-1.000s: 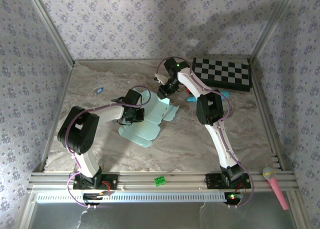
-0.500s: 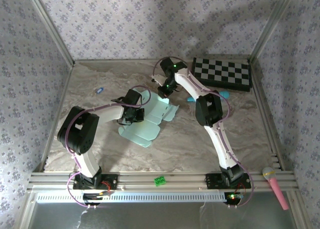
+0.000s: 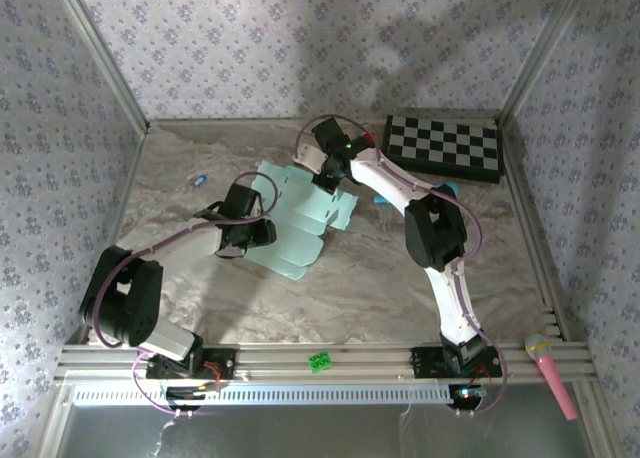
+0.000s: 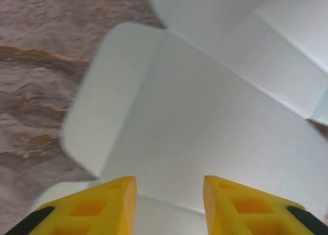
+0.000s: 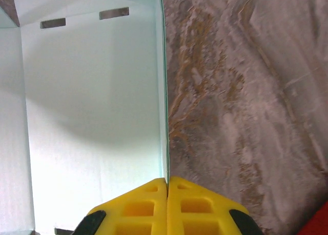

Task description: Fold the paper box

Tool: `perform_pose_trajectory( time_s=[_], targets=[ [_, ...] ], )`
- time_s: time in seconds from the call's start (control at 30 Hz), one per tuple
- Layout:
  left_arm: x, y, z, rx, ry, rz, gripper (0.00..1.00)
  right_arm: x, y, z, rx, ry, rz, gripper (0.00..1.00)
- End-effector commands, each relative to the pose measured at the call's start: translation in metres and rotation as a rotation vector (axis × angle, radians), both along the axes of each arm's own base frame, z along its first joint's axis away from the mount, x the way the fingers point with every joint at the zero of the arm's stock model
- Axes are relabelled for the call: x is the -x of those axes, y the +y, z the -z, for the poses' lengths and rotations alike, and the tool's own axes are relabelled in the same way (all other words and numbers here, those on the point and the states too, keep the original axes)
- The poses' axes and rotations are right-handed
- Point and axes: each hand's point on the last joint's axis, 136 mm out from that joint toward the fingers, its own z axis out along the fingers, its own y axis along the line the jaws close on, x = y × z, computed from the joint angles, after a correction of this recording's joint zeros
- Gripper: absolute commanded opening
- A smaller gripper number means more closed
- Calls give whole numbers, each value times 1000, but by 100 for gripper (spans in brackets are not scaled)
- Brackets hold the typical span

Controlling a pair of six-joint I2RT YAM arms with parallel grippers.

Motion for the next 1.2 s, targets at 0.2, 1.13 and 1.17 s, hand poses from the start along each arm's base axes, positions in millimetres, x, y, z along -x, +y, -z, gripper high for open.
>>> perform_pose_trajectory(
  time_s=[0.2,1.13,1.17],
  targets=[
    [12,-14,26,143,63,36,13,-8,14,-30,76,-224,-66,1],
    [6,-12,55,161,60,-127,0,43,45,-29,220,-681,-266,2],
    [5,-13,55,165,56,-127,0,46,45,-28,215,-682,-269,2]
  ],
)
